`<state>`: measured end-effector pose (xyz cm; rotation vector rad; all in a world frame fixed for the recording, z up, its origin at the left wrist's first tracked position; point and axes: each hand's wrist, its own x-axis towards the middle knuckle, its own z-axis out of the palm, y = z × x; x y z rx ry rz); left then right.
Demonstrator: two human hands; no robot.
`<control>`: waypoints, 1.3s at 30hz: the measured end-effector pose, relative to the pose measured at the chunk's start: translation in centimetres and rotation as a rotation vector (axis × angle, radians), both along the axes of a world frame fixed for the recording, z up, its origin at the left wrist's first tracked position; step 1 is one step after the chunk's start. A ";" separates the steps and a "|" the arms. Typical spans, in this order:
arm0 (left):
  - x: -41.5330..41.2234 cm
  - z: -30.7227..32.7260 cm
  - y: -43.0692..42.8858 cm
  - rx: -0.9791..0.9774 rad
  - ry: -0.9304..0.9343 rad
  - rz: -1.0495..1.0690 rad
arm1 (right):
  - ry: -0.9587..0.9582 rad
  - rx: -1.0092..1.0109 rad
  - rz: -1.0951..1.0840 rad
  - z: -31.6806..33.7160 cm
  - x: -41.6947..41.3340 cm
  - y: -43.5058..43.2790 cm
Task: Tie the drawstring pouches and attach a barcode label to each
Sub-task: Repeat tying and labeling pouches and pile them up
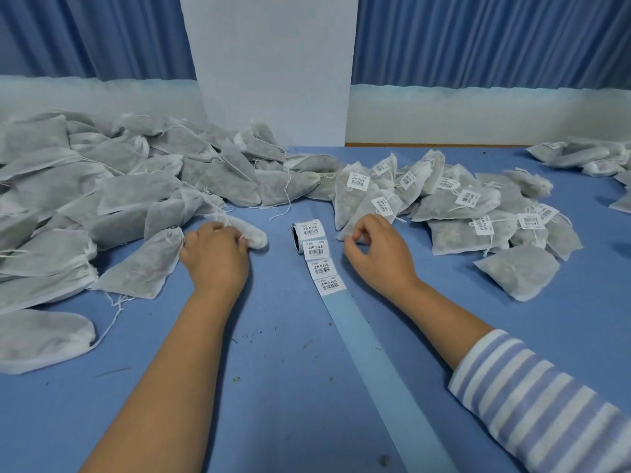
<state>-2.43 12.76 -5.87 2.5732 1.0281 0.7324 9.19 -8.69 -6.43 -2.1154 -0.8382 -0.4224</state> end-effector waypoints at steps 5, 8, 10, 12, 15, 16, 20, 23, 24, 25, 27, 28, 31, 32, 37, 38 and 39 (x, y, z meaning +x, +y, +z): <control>-0.4 1.6 -2.0 -0.055 -0.375 -0.328 | 0.030 0.033 0.097 0.5 -1.1 0.6; -0.8 1.9 -2.9 -0.165 -0.437 -0.481 | 0.049 0.047 0.181 0.6 -1.8 0.7; -0.7 2.0 -3.3 -0.207 -0.421 -0.526 | 0.074 0.102 0.235 0.8 -2.1 0.7; -0.7 2.0 -3.5 -0.238 -0.400 -0.562 | 0.114 0.150 0.292 1.1 -2.6 0.8; -0.7 2.1 -3.8 -0.232 -0.375 -0.638 | 0.166 0.224 0.398 1.9 -3.6 0.8; -0.7 2.2 -3.8 -0.212 -0.366 -0.666 | 0.194 0.250 0.434 2.1 -3.9 0.8; -0.6 2.4 -4.1 -0.154 -0.313 -0.724 | 0.294 0.316 0.524 2.8 -4.7 1.1; -0.7 2.3 -3.9 -0.086 -0.281 -0.704 | 0.358 0.345 0.483 2.6 -4.8 1.4; -0.7 2.3 -3.9 -0.063 -0.276 -0.698 | 0.387 0.355 0.465 2.5 -4.8 1.4; -0.7 2.4 -3.9 -0.050 -0.269 -0.694 | 0.408 0.368 0.446 2.4 -4.6 1.4; -0.7 2.5 -4.0 -0.040 -0.262 -0.692 | 0.430 0.409 0.410 2.5 -4.4 1.4; -0.6 2.5 -4.0 -0.039 -0.264 -0.690 | 0.440 0.440 0.398 2.6 -4.3 1.5; -0.6 2.6 -3.7 -0.042 -0.289 -0.660 | 0.562 0.584 0.371 3.0 -4.0 1.3; -0.6 2.6 -3.5 -0.049 -0.299 -0.635 | 0.617 0.629 0.359 3.1 -3.8 1.2; -1.0 3.0 -3.2 -0.095 -0.293 -0.575 | 0.720 0.592 0.383 3.1 -3.2 0.9; -1.0 3.1 -3.2 -0.100 -0.288 -0.576 | 0.736 0.574 0.390 3.0 -3.3 1.0; -1.1 3.1 -3.3 -0.101 -0.284 -0.576 | 0.758 0.554 0.396 3.0 -3.3 1.1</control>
